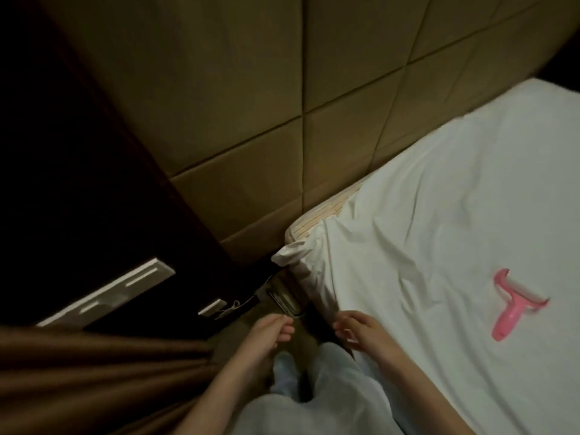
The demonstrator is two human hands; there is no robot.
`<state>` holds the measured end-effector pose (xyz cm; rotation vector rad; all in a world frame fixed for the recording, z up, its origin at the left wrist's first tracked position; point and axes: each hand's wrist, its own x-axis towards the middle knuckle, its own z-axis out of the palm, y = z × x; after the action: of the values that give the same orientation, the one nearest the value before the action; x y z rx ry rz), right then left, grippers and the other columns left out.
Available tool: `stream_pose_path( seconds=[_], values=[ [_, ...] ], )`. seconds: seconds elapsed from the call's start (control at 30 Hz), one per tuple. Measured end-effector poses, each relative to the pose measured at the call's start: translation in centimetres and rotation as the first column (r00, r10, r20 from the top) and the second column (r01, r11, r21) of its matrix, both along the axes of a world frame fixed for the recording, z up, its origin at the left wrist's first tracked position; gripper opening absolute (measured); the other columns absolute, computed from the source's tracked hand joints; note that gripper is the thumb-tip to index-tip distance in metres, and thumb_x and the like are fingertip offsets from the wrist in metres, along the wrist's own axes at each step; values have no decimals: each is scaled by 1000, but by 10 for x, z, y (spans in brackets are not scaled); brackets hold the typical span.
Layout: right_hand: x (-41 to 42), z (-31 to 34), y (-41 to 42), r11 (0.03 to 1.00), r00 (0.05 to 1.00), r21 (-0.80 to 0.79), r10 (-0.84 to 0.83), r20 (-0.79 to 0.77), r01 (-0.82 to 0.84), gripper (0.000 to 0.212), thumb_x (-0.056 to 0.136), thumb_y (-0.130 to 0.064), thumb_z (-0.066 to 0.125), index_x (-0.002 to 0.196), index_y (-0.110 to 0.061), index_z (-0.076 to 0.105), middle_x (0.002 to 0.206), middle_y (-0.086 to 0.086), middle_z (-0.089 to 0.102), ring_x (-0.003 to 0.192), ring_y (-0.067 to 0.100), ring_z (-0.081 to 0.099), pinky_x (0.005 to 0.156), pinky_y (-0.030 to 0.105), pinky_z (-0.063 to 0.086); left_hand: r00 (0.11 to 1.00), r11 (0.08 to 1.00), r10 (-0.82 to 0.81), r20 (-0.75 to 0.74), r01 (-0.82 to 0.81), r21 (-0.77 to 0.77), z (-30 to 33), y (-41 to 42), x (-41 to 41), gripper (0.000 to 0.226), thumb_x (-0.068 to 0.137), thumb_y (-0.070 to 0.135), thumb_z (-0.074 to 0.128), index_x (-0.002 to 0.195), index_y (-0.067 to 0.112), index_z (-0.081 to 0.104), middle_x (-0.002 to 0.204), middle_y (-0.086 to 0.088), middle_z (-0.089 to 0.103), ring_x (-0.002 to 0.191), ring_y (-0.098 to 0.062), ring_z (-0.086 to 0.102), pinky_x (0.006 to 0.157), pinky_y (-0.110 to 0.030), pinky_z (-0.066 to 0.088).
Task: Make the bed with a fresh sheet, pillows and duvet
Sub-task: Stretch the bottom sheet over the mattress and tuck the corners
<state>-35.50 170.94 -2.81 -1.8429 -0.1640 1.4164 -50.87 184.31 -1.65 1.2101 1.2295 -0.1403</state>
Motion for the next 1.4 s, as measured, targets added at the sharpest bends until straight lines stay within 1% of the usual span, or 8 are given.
stream_pose_path(
  seconds=[0.27, 0.6, 0.73, 0.87, 0.93, 1.07, 1.23, 1.4],
  values=[
    [63, -58, 29, 972, 999, -231, -45, 5, 45, 20, 98, -17, 49, 89, -16, 67, 98, 15, 69, 85, 18, 60, 79, 28, 47, 988, 984, -144, -58, 137, -112, -73, 67, 109, 18, 102, 19, 37, 106, 17, 55, 106, 1, 58, 79, -7, 59, 68, -18, 43],
    [197, -145, 184, 965, 761, -217, 253, 598, -150, 37, 96, -23, 50, 131, -13, 53, 143, 7, 43, 130, 24, 38, 106, 27, 26, 996, 998, -38, -83, 41, 40, -181, 166, 224, 46, 98, 18, 49, 140, 25, 31, 127, -1, 46, 101, -25, 61, 64, -24, 53],
    [219, -167, 226, 899, 671, -368, 426, 607, -238, 38, 100, -36, 38, 130, -14, 45, 119, 9, 58, 105, 27, 58, 78, 36, 45, 985, 995, -89, -146, 95, 39, -208, 166, 245, 36, 95, 20, 56, 125, 11, 39, 98, -15, 59, 79, -22, 59, 67, -36, 53],
    [229, -189, 243, 808, 625, -562, 534, 569, -179, 43, 98, -53, 34, 86, -14, 42, 70, -1, 44, 69, 20, 52, 60, 32, 33, 899, 929, -360, -248, 369, -12, -222, 160, 236, 36, 95, 33, 55, 117, 5, 49, 89, -7, 57, 67, -17, 54, 53, -21, 51],
    [231, -195, 245, 758, 626, -621, 585, 515, -197, 48, 97, -57, 36, 75, -14, 40, 63, -2, 36, 65, 17, 46, 60, 32, 33, 817, 801, -553, -161, 575, 167, -220, 159, 231, 27, 94, 31, 55, 110, 8, 58, 75, -1, 56, 57, -14, 55, 41, -14, 46],
    [237, -194, 244, 691, 580, -671, 672, 459, -269, 38, 100, -40, 37, 82, -15, 60, 66, -3, 41, 65, 14, 41, 61, 29, 32, 396, 122, -883, -250, 710, 694, -232, 178, 230, 36, 73, 20, 45, 89, 13, 76, 62, -4, 66, 45, -14, 61, 42, -18, 46],
    [239, -183, 251, 782, 668, -540, 584, 461, -311, 31, 101, -33, 41, 93, -12, 64, 94, 6, 61, 79, 19, 52, 66, 30, 37, 290, -130, -876, -386, 629, 767, -234, 197, 228, 47, 69, 18, 37, 110, 17, 58, 43, 1, 54, 31, -12, 48, 29, -19, 33],
    [227, -161, 271, 986, 961, 166, -55, 270, 9, 32, 100, -33, 44, 97, -14, 69, 126, 8, 55, 122, 21, 48, 103, 37, 39, 762, 588, -573, -301, 638, 497, -196, 209, 222, 36, 89, 51, 49, 117, 29, 57, 98, -3, 68, 84, -23, 67, 71, -27, 50]
  ],
)
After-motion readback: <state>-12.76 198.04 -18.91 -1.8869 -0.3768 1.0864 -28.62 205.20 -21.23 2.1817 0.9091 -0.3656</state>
